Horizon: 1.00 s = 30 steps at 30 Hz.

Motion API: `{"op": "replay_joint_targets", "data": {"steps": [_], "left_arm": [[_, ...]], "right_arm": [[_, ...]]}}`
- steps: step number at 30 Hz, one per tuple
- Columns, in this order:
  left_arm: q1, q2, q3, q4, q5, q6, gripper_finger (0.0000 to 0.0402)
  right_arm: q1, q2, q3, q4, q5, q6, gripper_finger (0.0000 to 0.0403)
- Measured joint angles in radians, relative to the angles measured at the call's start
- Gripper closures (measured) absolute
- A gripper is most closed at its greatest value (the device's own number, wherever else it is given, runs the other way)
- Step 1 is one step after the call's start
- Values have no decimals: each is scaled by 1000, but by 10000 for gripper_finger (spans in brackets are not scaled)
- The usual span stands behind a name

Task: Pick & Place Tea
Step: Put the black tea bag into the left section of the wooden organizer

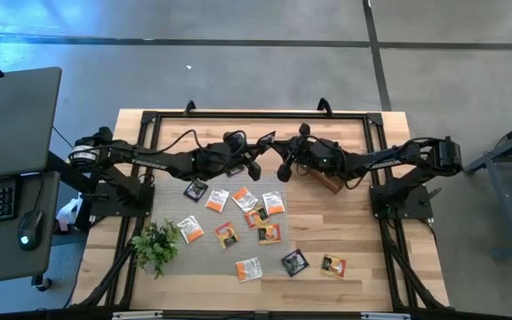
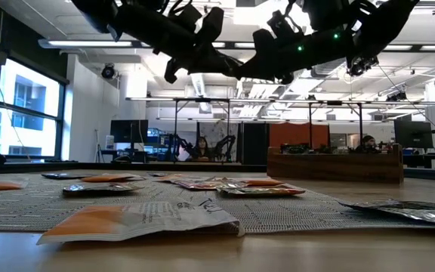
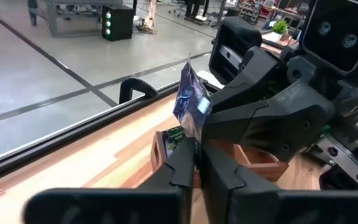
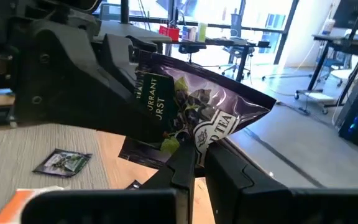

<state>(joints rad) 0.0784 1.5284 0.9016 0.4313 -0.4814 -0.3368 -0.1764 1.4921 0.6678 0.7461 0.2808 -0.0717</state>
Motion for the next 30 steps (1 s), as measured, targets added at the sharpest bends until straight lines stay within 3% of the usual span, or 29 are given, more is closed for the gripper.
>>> {"op": "replay_joint_targets", "data": {"steps": [5, 14, 18, 20, 23, 26, 30], "left_arm": [[0, 0, 0, -25, -1, 2, 394], [1, -1, 0, -96, -1, 3, 400], [1, -33, 10, -224, 8, 39, 401], [2, -46, 33, -354, 92, 44, 401], [1, -54, 89, -522, 259, 51, 401], [-1, -58, 122, -614, 393, 72, 401], [-1, -32, 125, -585, 446, 88, 401]], "right_arm": [[0, 0, 0, -13, -9, -39, 358], [-2, -5, 1, -134, -4, -94, 290], [-2, -37, 1, -215, 8, -117, 258], [-2, -59, 1, -236, 11, -120, 245], [-3, -84, 1, -253, -75, -113, 231], [-8, -94, 1, -246, -269, -80, 223], [-24, -92, 1, -241, -516, -15, 222]]}}
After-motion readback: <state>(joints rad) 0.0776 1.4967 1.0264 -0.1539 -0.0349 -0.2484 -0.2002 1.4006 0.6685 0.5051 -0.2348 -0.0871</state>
